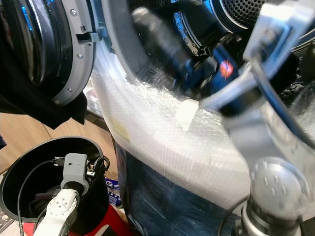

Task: Clothes washing

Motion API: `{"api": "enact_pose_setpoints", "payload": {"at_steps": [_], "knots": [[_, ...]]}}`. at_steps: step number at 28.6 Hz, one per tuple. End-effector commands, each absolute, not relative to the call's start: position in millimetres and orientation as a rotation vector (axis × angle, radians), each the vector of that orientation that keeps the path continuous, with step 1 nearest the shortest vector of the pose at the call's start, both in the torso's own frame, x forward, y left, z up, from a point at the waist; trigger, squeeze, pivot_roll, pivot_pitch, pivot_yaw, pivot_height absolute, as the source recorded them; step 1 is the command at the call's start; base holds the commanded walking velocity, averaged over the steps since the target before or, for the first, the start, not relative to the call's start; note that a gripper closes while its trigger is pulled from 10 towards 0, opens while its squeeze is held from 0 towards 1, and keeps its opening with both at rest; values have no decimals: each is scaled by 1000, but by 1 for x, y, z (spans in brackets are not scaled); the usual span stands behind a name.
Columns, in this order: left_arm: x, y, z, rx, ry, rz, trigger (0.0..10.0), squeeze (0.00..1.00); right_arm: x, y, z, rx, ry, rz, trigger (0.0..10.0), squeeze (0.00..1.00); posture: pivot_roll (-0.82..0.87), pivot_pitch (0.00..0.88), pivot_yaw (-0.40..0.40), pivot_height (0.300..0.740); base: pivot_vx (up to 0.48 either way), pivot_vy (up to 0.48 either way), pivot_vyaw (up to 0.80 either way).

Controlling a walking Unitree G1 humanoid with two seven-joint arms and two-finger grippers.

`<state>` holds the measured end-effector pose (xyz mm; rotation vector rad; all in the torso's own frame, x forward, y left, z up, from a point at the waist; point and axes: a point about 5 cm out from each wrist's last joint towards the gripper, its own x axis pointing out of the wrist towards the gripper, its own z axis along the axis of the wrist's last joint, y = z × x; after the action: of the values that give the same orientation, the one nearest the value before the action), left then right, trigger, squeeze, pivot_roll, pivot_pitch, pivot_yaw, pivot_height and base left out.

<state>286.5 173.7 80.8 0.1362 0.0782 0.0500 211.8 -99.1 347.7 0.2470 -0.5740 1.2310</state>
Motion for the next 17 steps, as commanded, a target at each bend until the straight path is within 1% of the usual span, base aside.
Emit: {"api": "enact_pose_setpoints", "payload": {"at_steps": [1, 2, 3, 6, 8, 9, 11, 12, 15, 16, 17], "knots": [[286, 174, 84, 135, 60, 56, 10000, 0, 200, -94, 344, 300, -562, 1335, 10000, 0, -72, 51, -17, 740, 0, 0, 0], [286, 176, 84, 138, 56, 67, 10000, 0, 194, -88, 324, 447, -480, 1417, 10000, 0, -68, 50, -23, 740, 0, 0, 0], [286, 176, 84, 138, 52, 72, 10000, 0, 192, -85, 316, 471, -441, 1438, 10000, 0, -62, 45, -26, 740, 0, 0, 0], [285, 179, 88, 135, 25, 95, 10000, 0, 181, -77, 283, 434, -281, 1519, 10000, 0, -54, 45, -30, 740, 0, 0, 0], [285, 182, 92, 140, 5, 110, 10000, 0, 178, -81, 265, 416, -193, 1533, 10000, 0, -51, 41, -32, 740, 0, 0, 0], [285, 182, 92, 140, 5, 110, 10000, 0, 178, -81, 265, 416, -193, 1533, 10000, 0, -51, 41, -32, 740, 0, 0, 0], [283, 189, 98, 166, -19, 130, 10000, 0, 179, -88, 212, 339, 67, 1474, 10000, 0, -42, 36, -37, 740, 0, 0, 0], [283, 190, 98, 168, -20, 131, 10000, 0, 179, -89, 205, 327, 95, 1465, 10000, 0, -42, 36, -37, 740, 0, 0, 0], [280, 195, 100, 179, -25, 135, 10000, 0, 181, -99, 164, 296, 252, 1380, 10000, 0, -32, 33, -39, 740, 0, 0, 0], [276, 200, 103, 201, -34, 135, 10000, 0, 183, -110, 133, 300, 360, 1285, 10000, 706, -26, 31, -36, 740, 0, 0, 0], [274, 204, 105, 208, -40, 141, 10000, 0, 183, -117, 116, 300, 413, 1232, 10000, 1000, -18, 31, -38, 740, 0, 0, 0]]}}
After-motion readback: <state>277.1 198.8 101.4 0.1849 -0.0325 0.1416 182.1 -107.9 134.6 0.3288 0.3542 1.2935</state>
